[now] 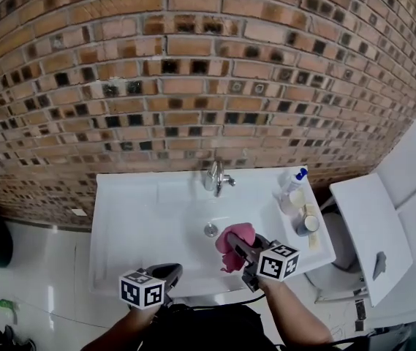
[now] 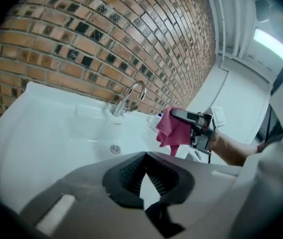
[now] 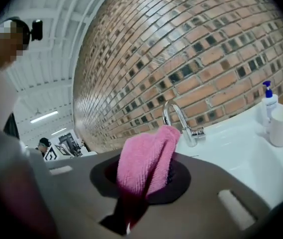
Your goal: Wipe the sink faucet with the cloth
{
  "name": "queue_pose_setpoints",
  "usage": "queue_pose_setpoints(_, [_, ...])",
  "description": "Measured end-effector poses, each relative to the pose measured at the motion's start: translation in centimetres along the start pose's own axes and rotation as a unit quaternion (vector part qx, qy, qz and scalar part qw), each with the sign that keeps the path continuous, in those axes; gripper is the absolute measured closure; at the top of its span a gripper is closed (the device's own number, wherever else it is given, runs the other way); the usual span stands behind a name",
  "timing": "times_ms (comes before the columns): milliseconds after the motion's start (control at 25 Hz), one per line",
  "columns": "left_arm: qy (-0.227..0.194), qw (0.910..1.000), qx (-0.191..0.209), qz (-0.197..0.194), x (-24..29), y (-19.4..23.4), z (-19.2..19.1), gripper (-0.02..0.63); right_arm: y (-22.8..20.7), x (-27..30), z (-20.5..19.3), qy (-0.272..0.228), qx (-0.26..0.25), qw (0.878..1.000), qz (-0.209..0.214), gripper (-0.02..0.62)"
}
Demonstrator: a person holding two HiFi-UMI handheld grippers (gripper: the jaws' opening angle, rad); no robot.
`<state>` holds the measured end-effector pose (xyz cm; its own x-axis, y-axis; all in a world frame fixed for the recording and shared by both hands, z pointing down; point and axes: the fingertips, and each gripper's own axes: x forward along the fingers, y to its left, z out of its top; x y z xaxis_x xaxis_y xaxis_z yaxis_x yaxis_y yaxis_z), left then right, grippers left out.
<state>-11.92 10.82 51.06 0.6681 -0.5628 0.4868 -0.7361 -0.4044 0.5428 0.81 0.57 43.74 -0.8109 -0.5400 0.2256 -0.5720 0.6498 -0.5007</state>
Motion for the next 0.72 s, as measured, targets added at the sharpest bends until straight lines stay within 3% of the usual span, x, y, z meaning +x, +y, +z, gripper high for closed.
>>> queue_pose_setpoints(280, [-0.036, 0.9991, -0.017, 0.014, 2.0, -3.7, 0.9, 0.601, 0.9, -6.6, -0.8, 0.005, 0.005, 1.000, 0.025, 0.528])
queue_pose_setpoints(720, [-0.048, 0.9976, -0.033, 0.038, 4.5, -7.2, -0.4, 0.603, 0.7, -11.9, -2.4, 0.025, 0.000, 0.999, 0.047, 0.532])
